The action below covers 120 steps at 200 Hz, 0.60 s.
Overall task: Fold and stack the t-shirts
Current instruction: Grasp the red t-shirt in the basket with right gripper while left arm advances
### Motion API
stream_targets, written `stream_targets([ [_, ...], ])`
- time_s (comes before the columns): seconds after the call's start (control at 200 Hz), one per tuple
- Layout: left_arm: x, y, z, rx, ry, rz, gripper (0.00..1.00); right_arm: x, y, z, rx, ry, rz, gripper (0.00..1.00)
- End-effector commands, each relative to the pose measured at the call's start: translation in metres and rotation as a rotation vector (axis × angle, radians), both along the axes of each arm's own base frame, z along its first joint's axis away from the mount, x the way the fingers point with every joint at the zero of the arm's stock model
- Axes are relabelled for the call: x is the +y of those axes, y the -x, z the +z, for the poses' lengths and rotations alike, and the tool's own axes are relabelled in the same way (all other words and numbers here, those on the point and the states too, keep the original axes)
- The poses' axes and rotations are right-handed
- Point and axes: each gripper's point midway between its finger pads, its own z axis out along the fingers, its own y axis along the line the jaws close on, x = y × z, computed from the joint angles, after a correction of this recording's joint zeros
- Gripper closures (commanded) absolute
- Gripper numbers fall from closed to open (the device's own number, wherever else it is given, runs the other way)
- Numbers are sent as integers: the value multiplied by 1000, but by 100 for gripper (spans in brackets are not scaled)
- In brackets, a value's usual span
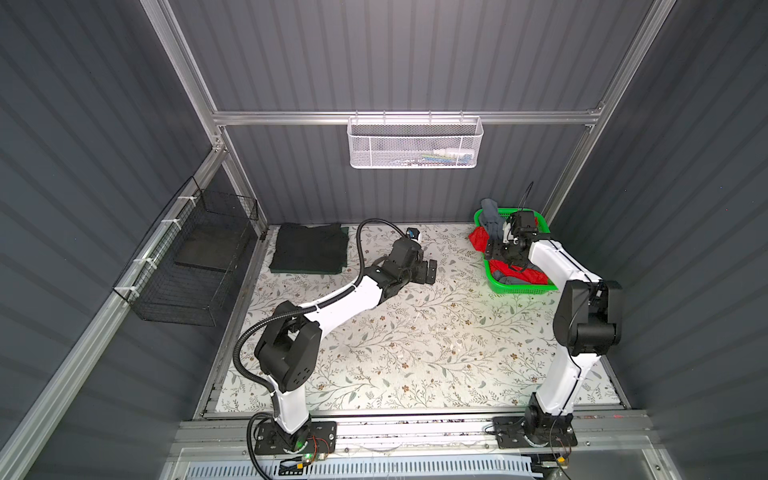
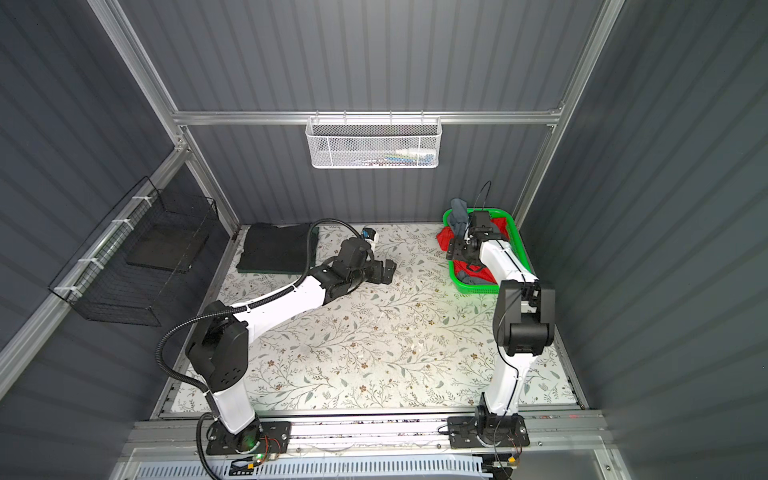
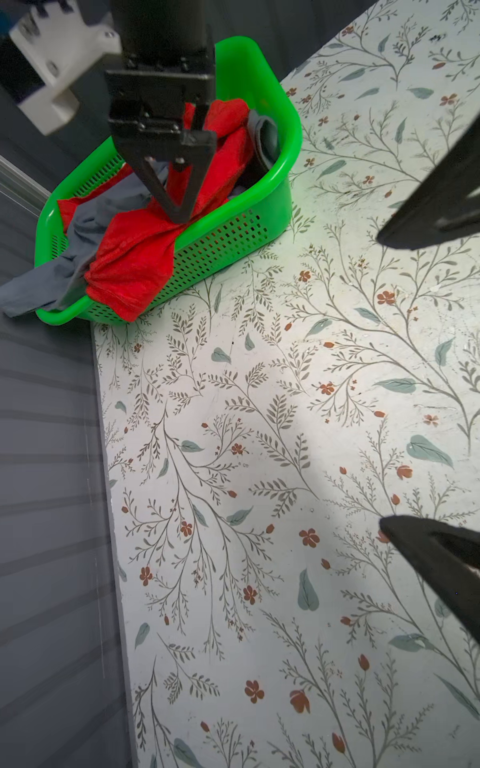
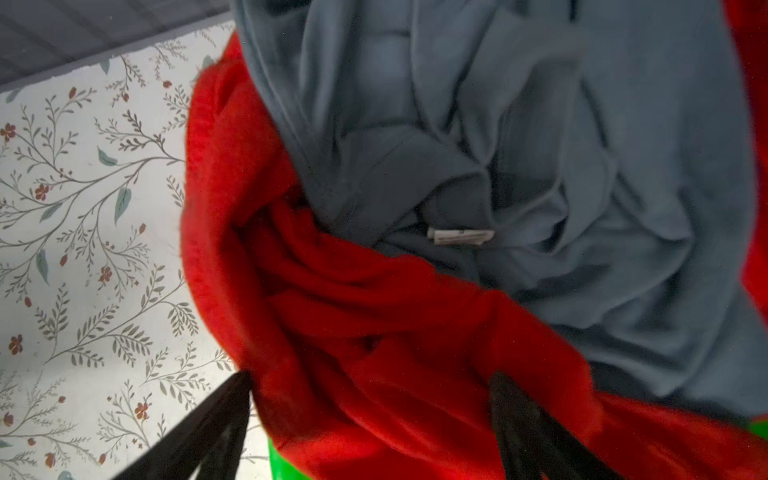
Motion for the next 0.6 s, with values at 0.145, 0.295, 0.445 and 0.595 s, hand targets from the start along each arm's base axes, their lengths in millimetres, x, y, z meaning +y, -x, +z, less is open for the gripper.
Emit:
stream_targets([
  [0.145, -8, 5, 15, 26, -22, -26, 0, 9, -11, -12, 28, -68, 31, 30],
  [0.295, 5, 2, 27, -3, -77, 16, 0, 18, -15, 0, -2, -114, 76, 68],
  [0.445, -6, -1, 36, 46, -49, 10, 0, 13, -6, 31, -78, -96, 48, 88],
  [0.595, -16, 1, 48, 30, 60, -6, 0, 18, 5, 57, -175, -143, 36, 95],
])
